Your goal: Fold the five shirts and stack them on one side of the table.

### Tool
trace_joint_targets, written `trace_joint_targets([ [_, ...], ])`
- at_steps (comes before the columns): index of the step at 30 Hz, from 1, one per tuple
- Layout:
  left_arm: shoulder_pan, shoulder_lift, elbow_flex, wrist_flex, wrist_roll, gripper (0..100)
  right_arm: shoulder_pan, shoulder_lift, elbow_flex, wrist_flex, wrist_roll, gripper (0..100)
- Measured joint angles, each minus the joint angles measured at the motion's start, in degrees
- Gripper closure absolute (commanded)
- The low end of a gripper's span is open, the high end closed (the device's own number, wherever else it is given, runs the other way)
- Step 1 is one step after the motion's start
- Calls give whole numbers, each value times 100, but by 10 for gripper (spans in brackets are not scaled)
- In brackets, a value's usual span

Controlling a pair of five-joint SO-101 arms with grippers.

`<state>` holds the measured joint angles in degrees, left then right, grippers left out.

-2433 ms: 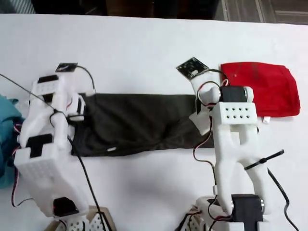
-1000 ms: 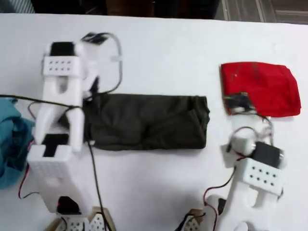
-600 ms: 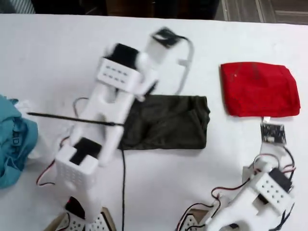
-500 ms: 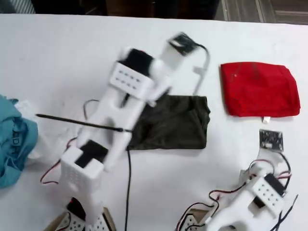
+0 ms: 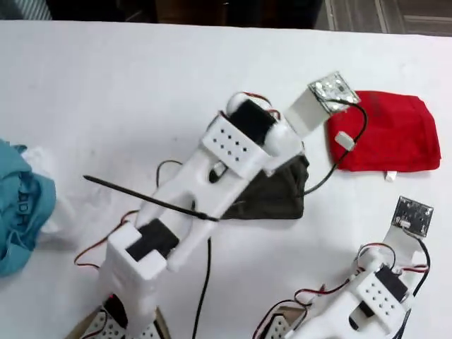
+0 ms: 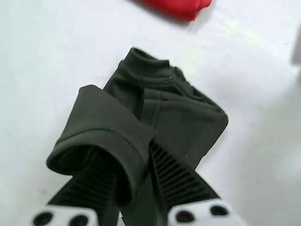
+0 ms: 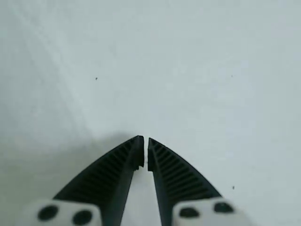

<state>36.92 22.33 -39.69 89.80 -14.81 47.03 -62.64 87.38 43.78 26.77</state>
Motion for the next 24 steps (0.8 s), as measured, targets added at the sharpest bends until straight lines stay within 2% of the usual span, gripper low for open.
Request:
trace_joint_targets([
  [8,220,413,-44,-88,0,974,-9,-668,211,79,-18,978],
  [10,220,492,-53,-88,0,935,-9,-774,237,132,-18,977],
  [14,220,501,-53,-88,0,766,-97,-888,299,132,-18,978],
  [18,176,501,-167,53,0,760,-105,-888,299,132,-18,978],
  [21,-176,501,-536,237,0,766,-123,-888,299,132,-18,978],
  [24,-853,501,-1029,484,0,772,-132,-888,299,132,-18,978],
])
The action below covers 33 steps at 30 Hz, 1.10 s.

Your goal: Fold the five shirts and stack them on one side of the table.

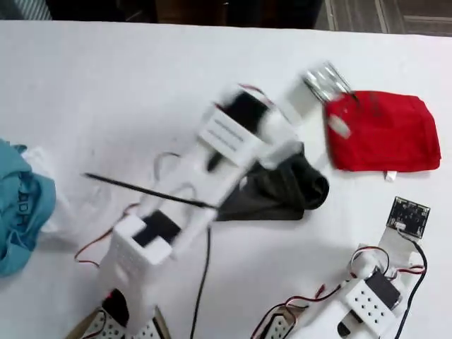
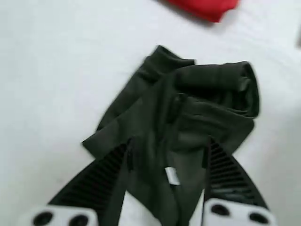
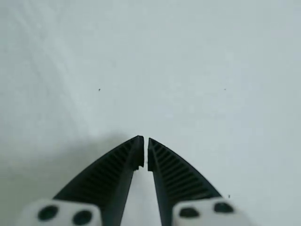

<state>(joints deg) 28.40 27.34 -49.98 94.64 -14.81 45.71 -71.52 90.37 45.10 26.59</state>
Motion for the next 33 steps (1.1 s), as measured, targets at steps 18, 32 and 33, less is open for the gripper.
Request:
trace_joint_targets([
  [18,-3974,-1266,2013,668,-1046,973,-2470,932,-2664,2110,290,806],
  [32,-4651,-4712,9582,-3868,-949,974,-5697,5389,-7288,3490,-958,890],
  [33,-4712,-4712,9890,-4149,-835,974,-5943,5846,-7675,3675,-976,890],
])
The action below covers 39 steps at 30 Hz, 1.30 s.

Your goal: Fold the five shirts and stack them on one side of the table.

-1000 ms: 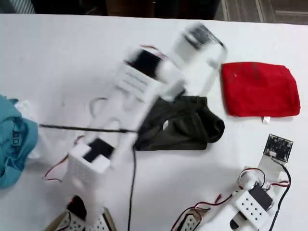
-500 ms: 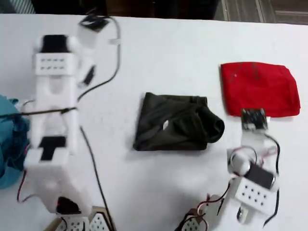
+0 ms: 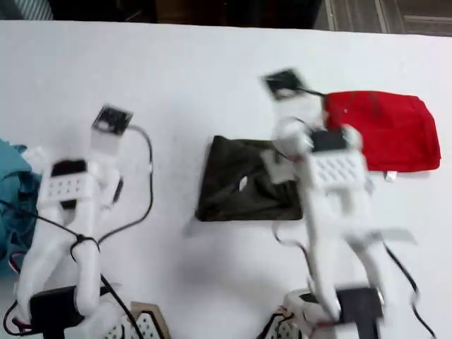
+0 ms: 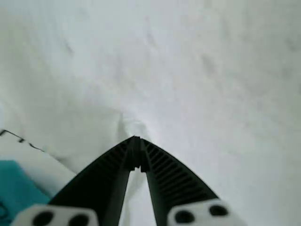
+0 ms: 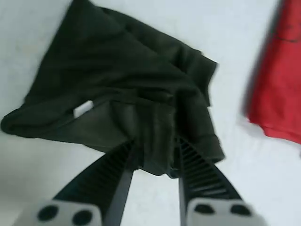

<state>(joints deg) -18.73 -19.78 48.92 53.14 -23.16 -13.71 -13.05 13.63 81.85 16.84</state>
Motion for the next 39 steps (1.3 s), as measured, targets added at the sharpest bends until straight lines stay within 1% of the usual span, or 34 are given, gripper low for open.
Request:
trace_joint_targets([
  [2,-26,0,387,-396,158,974,-431,870,-756,360,0,890],
  [4,-18,-35,642,-695,281,974,-642,1644,-1433,633,0,891],
  [8,-26,-35,1055,-1213,589,974,-659,2752,-2497,835,0,893],
  [12,-18,-35,1116,-1442,659,974,-738,3341,-2989,1064,-35,893],
  [14,-18,-35,1116,-1495,659,974,-914,3534,-3042,1292,-35,893],
  [18,-18,-35,1116,-1574,659,974,-1327,3771,-3051,1380,-35,893],
  [20,-18,-35,1116,-1574,659,974,-1380,3921,-3086,1371,-35,893],
  [26,-18,-35,1116,-1591,659,974,-1213,4273,-3095,1336,-35,895],
  [28,-18,-44,1152,-1670,659,974,-1090,4281,-3095,1495,-35,916],
  [31,-18,-44,1160,-1697,659,974,-976,4281,-3095,1758,-35,981],
  [33,-9,-44,1160,-1705,659,974,-941,4246,-3068,1785,-35,972],
  [39,18,-44,1160,-1714,659,974,-862,3499,-2356,1802,466,968],
])
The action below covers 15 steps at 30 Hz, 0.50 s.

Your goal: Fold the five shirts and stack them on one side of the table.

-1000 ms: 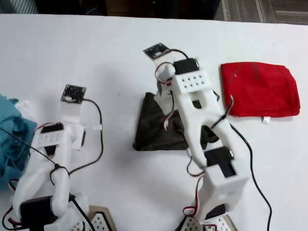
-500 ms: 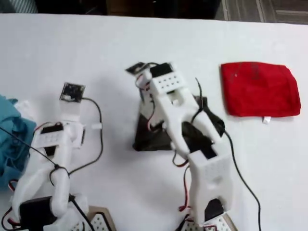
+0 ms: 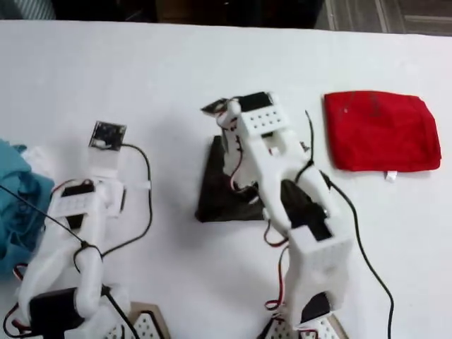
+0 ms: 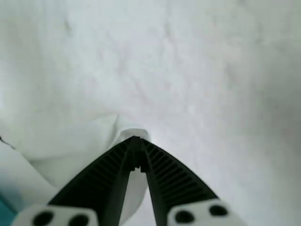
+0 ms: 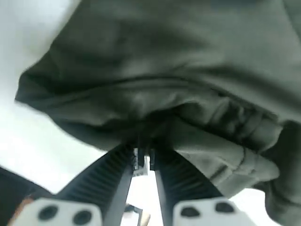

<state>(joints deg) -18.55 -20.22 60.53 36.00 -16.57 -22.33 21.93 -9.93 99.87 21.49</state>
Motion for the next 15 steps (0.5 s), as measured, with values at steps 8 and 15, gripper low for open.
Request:
trace_joint_targets([
  [8,-9,-18,0,0,0,974,0,-466,0,-1002,-53,966],
  [15,-9,-26,0,0,0,974,-229,422,-18,-1705,-334,855],
])
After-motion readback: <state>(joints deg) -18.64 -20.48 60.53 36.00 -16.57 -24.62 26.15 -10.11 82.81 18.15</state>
